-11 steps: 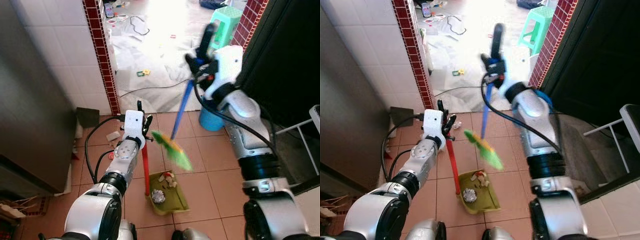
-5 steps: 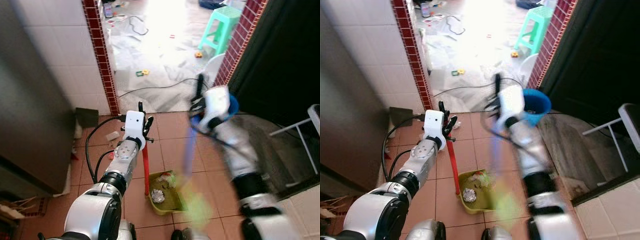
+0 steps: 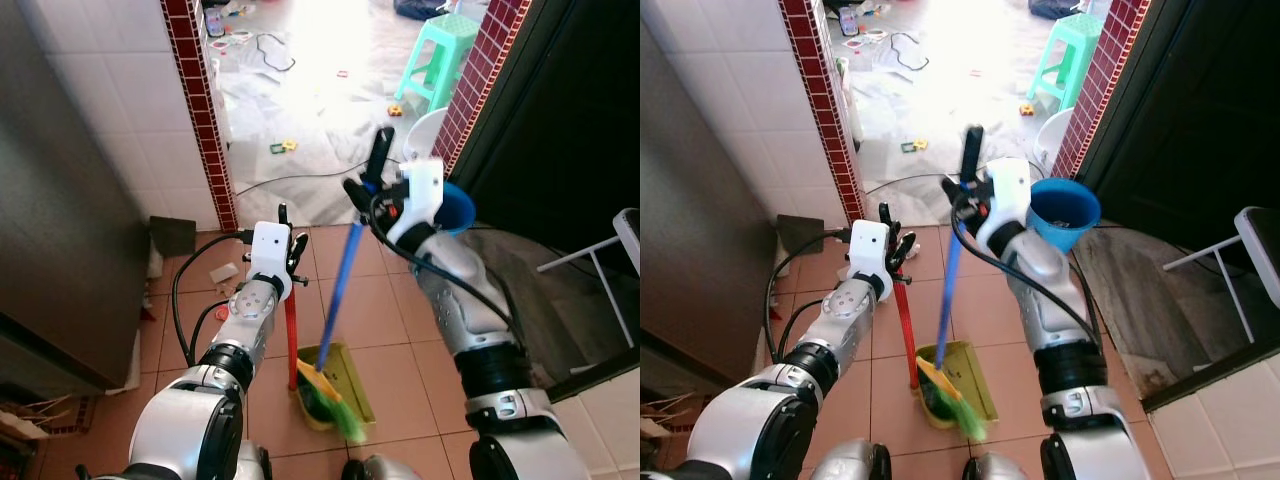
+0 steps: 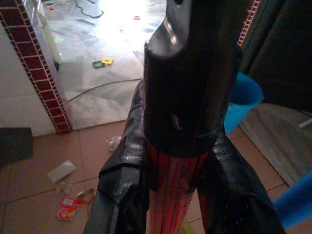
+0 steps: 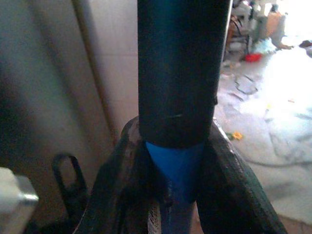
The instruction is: Sweep floor
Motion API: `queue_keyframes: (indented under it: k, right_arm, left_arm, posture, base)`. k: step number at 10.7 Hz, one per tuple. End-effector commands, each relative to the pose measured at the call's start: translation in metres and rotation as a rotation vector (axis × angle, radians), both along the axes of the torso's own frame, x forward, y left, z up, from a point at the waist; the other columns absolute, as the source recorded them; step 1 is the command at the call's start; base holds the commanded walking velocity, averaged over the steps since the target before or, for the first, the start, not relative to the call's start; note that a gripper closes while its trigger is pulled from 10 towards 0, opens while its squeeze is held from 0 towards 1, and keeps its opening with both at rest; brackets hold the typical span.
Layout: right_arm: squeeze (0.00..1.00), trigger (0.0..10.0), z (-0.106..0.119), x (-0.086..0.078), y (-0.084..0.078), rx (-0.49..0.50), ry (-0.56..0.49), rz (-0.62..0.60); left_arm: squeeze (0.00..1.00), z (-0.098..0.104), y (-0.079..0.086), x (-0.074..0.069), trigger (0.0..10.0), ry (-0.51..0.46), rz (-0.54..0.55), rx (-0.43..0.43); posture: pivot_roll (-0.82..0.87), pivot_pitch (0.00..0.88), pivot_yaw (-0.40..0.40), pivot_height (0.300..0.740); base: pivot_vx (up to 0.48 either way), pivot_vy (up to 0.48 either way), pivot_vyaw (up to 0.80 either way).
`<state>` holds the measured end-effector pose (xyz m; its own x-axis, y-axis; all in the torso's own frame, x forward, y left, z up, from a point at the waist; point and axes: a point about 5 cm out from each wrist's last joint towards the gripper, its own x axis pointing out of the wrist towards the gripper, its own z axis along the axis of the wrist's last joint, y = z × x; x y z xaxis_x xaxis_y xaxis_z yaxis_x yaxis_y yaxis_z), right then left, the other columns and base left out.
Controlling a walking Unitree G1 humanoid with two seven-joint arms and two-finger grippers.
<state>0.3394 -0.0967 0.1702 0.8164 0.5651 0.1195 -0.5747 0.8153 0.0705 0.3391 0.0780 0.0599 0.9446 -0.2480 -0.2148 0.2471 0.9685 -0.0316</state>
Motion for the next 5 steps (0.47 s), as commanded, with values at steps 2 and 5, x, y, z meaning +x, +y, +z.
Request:
queue_keyframes:
  k: [2,5]
  right_arm:
    - [0.0,10.0,0.034,-0.004,0.008,-0.075,-0.18,0.092]
    - [0.0,10.0,0.04,-0.012,0.001,-0.022,-0.147,0.108]
  left_arm:
    - [0.0,-0.002,-0.004,-0.001,10.0,0.03,-0.009,-0.033]
    - [0.0,0.002,0.007,0.002,10.0,-0.003,0.037,-0.043]
  posture:
    - [-0.07,0.034,-0.051,0.74]
    - [-0.07,0.044,-0.036,0.74]
  base:
    - [0.0,0.0,0.0]
    - [0.0,0.0,0.0]
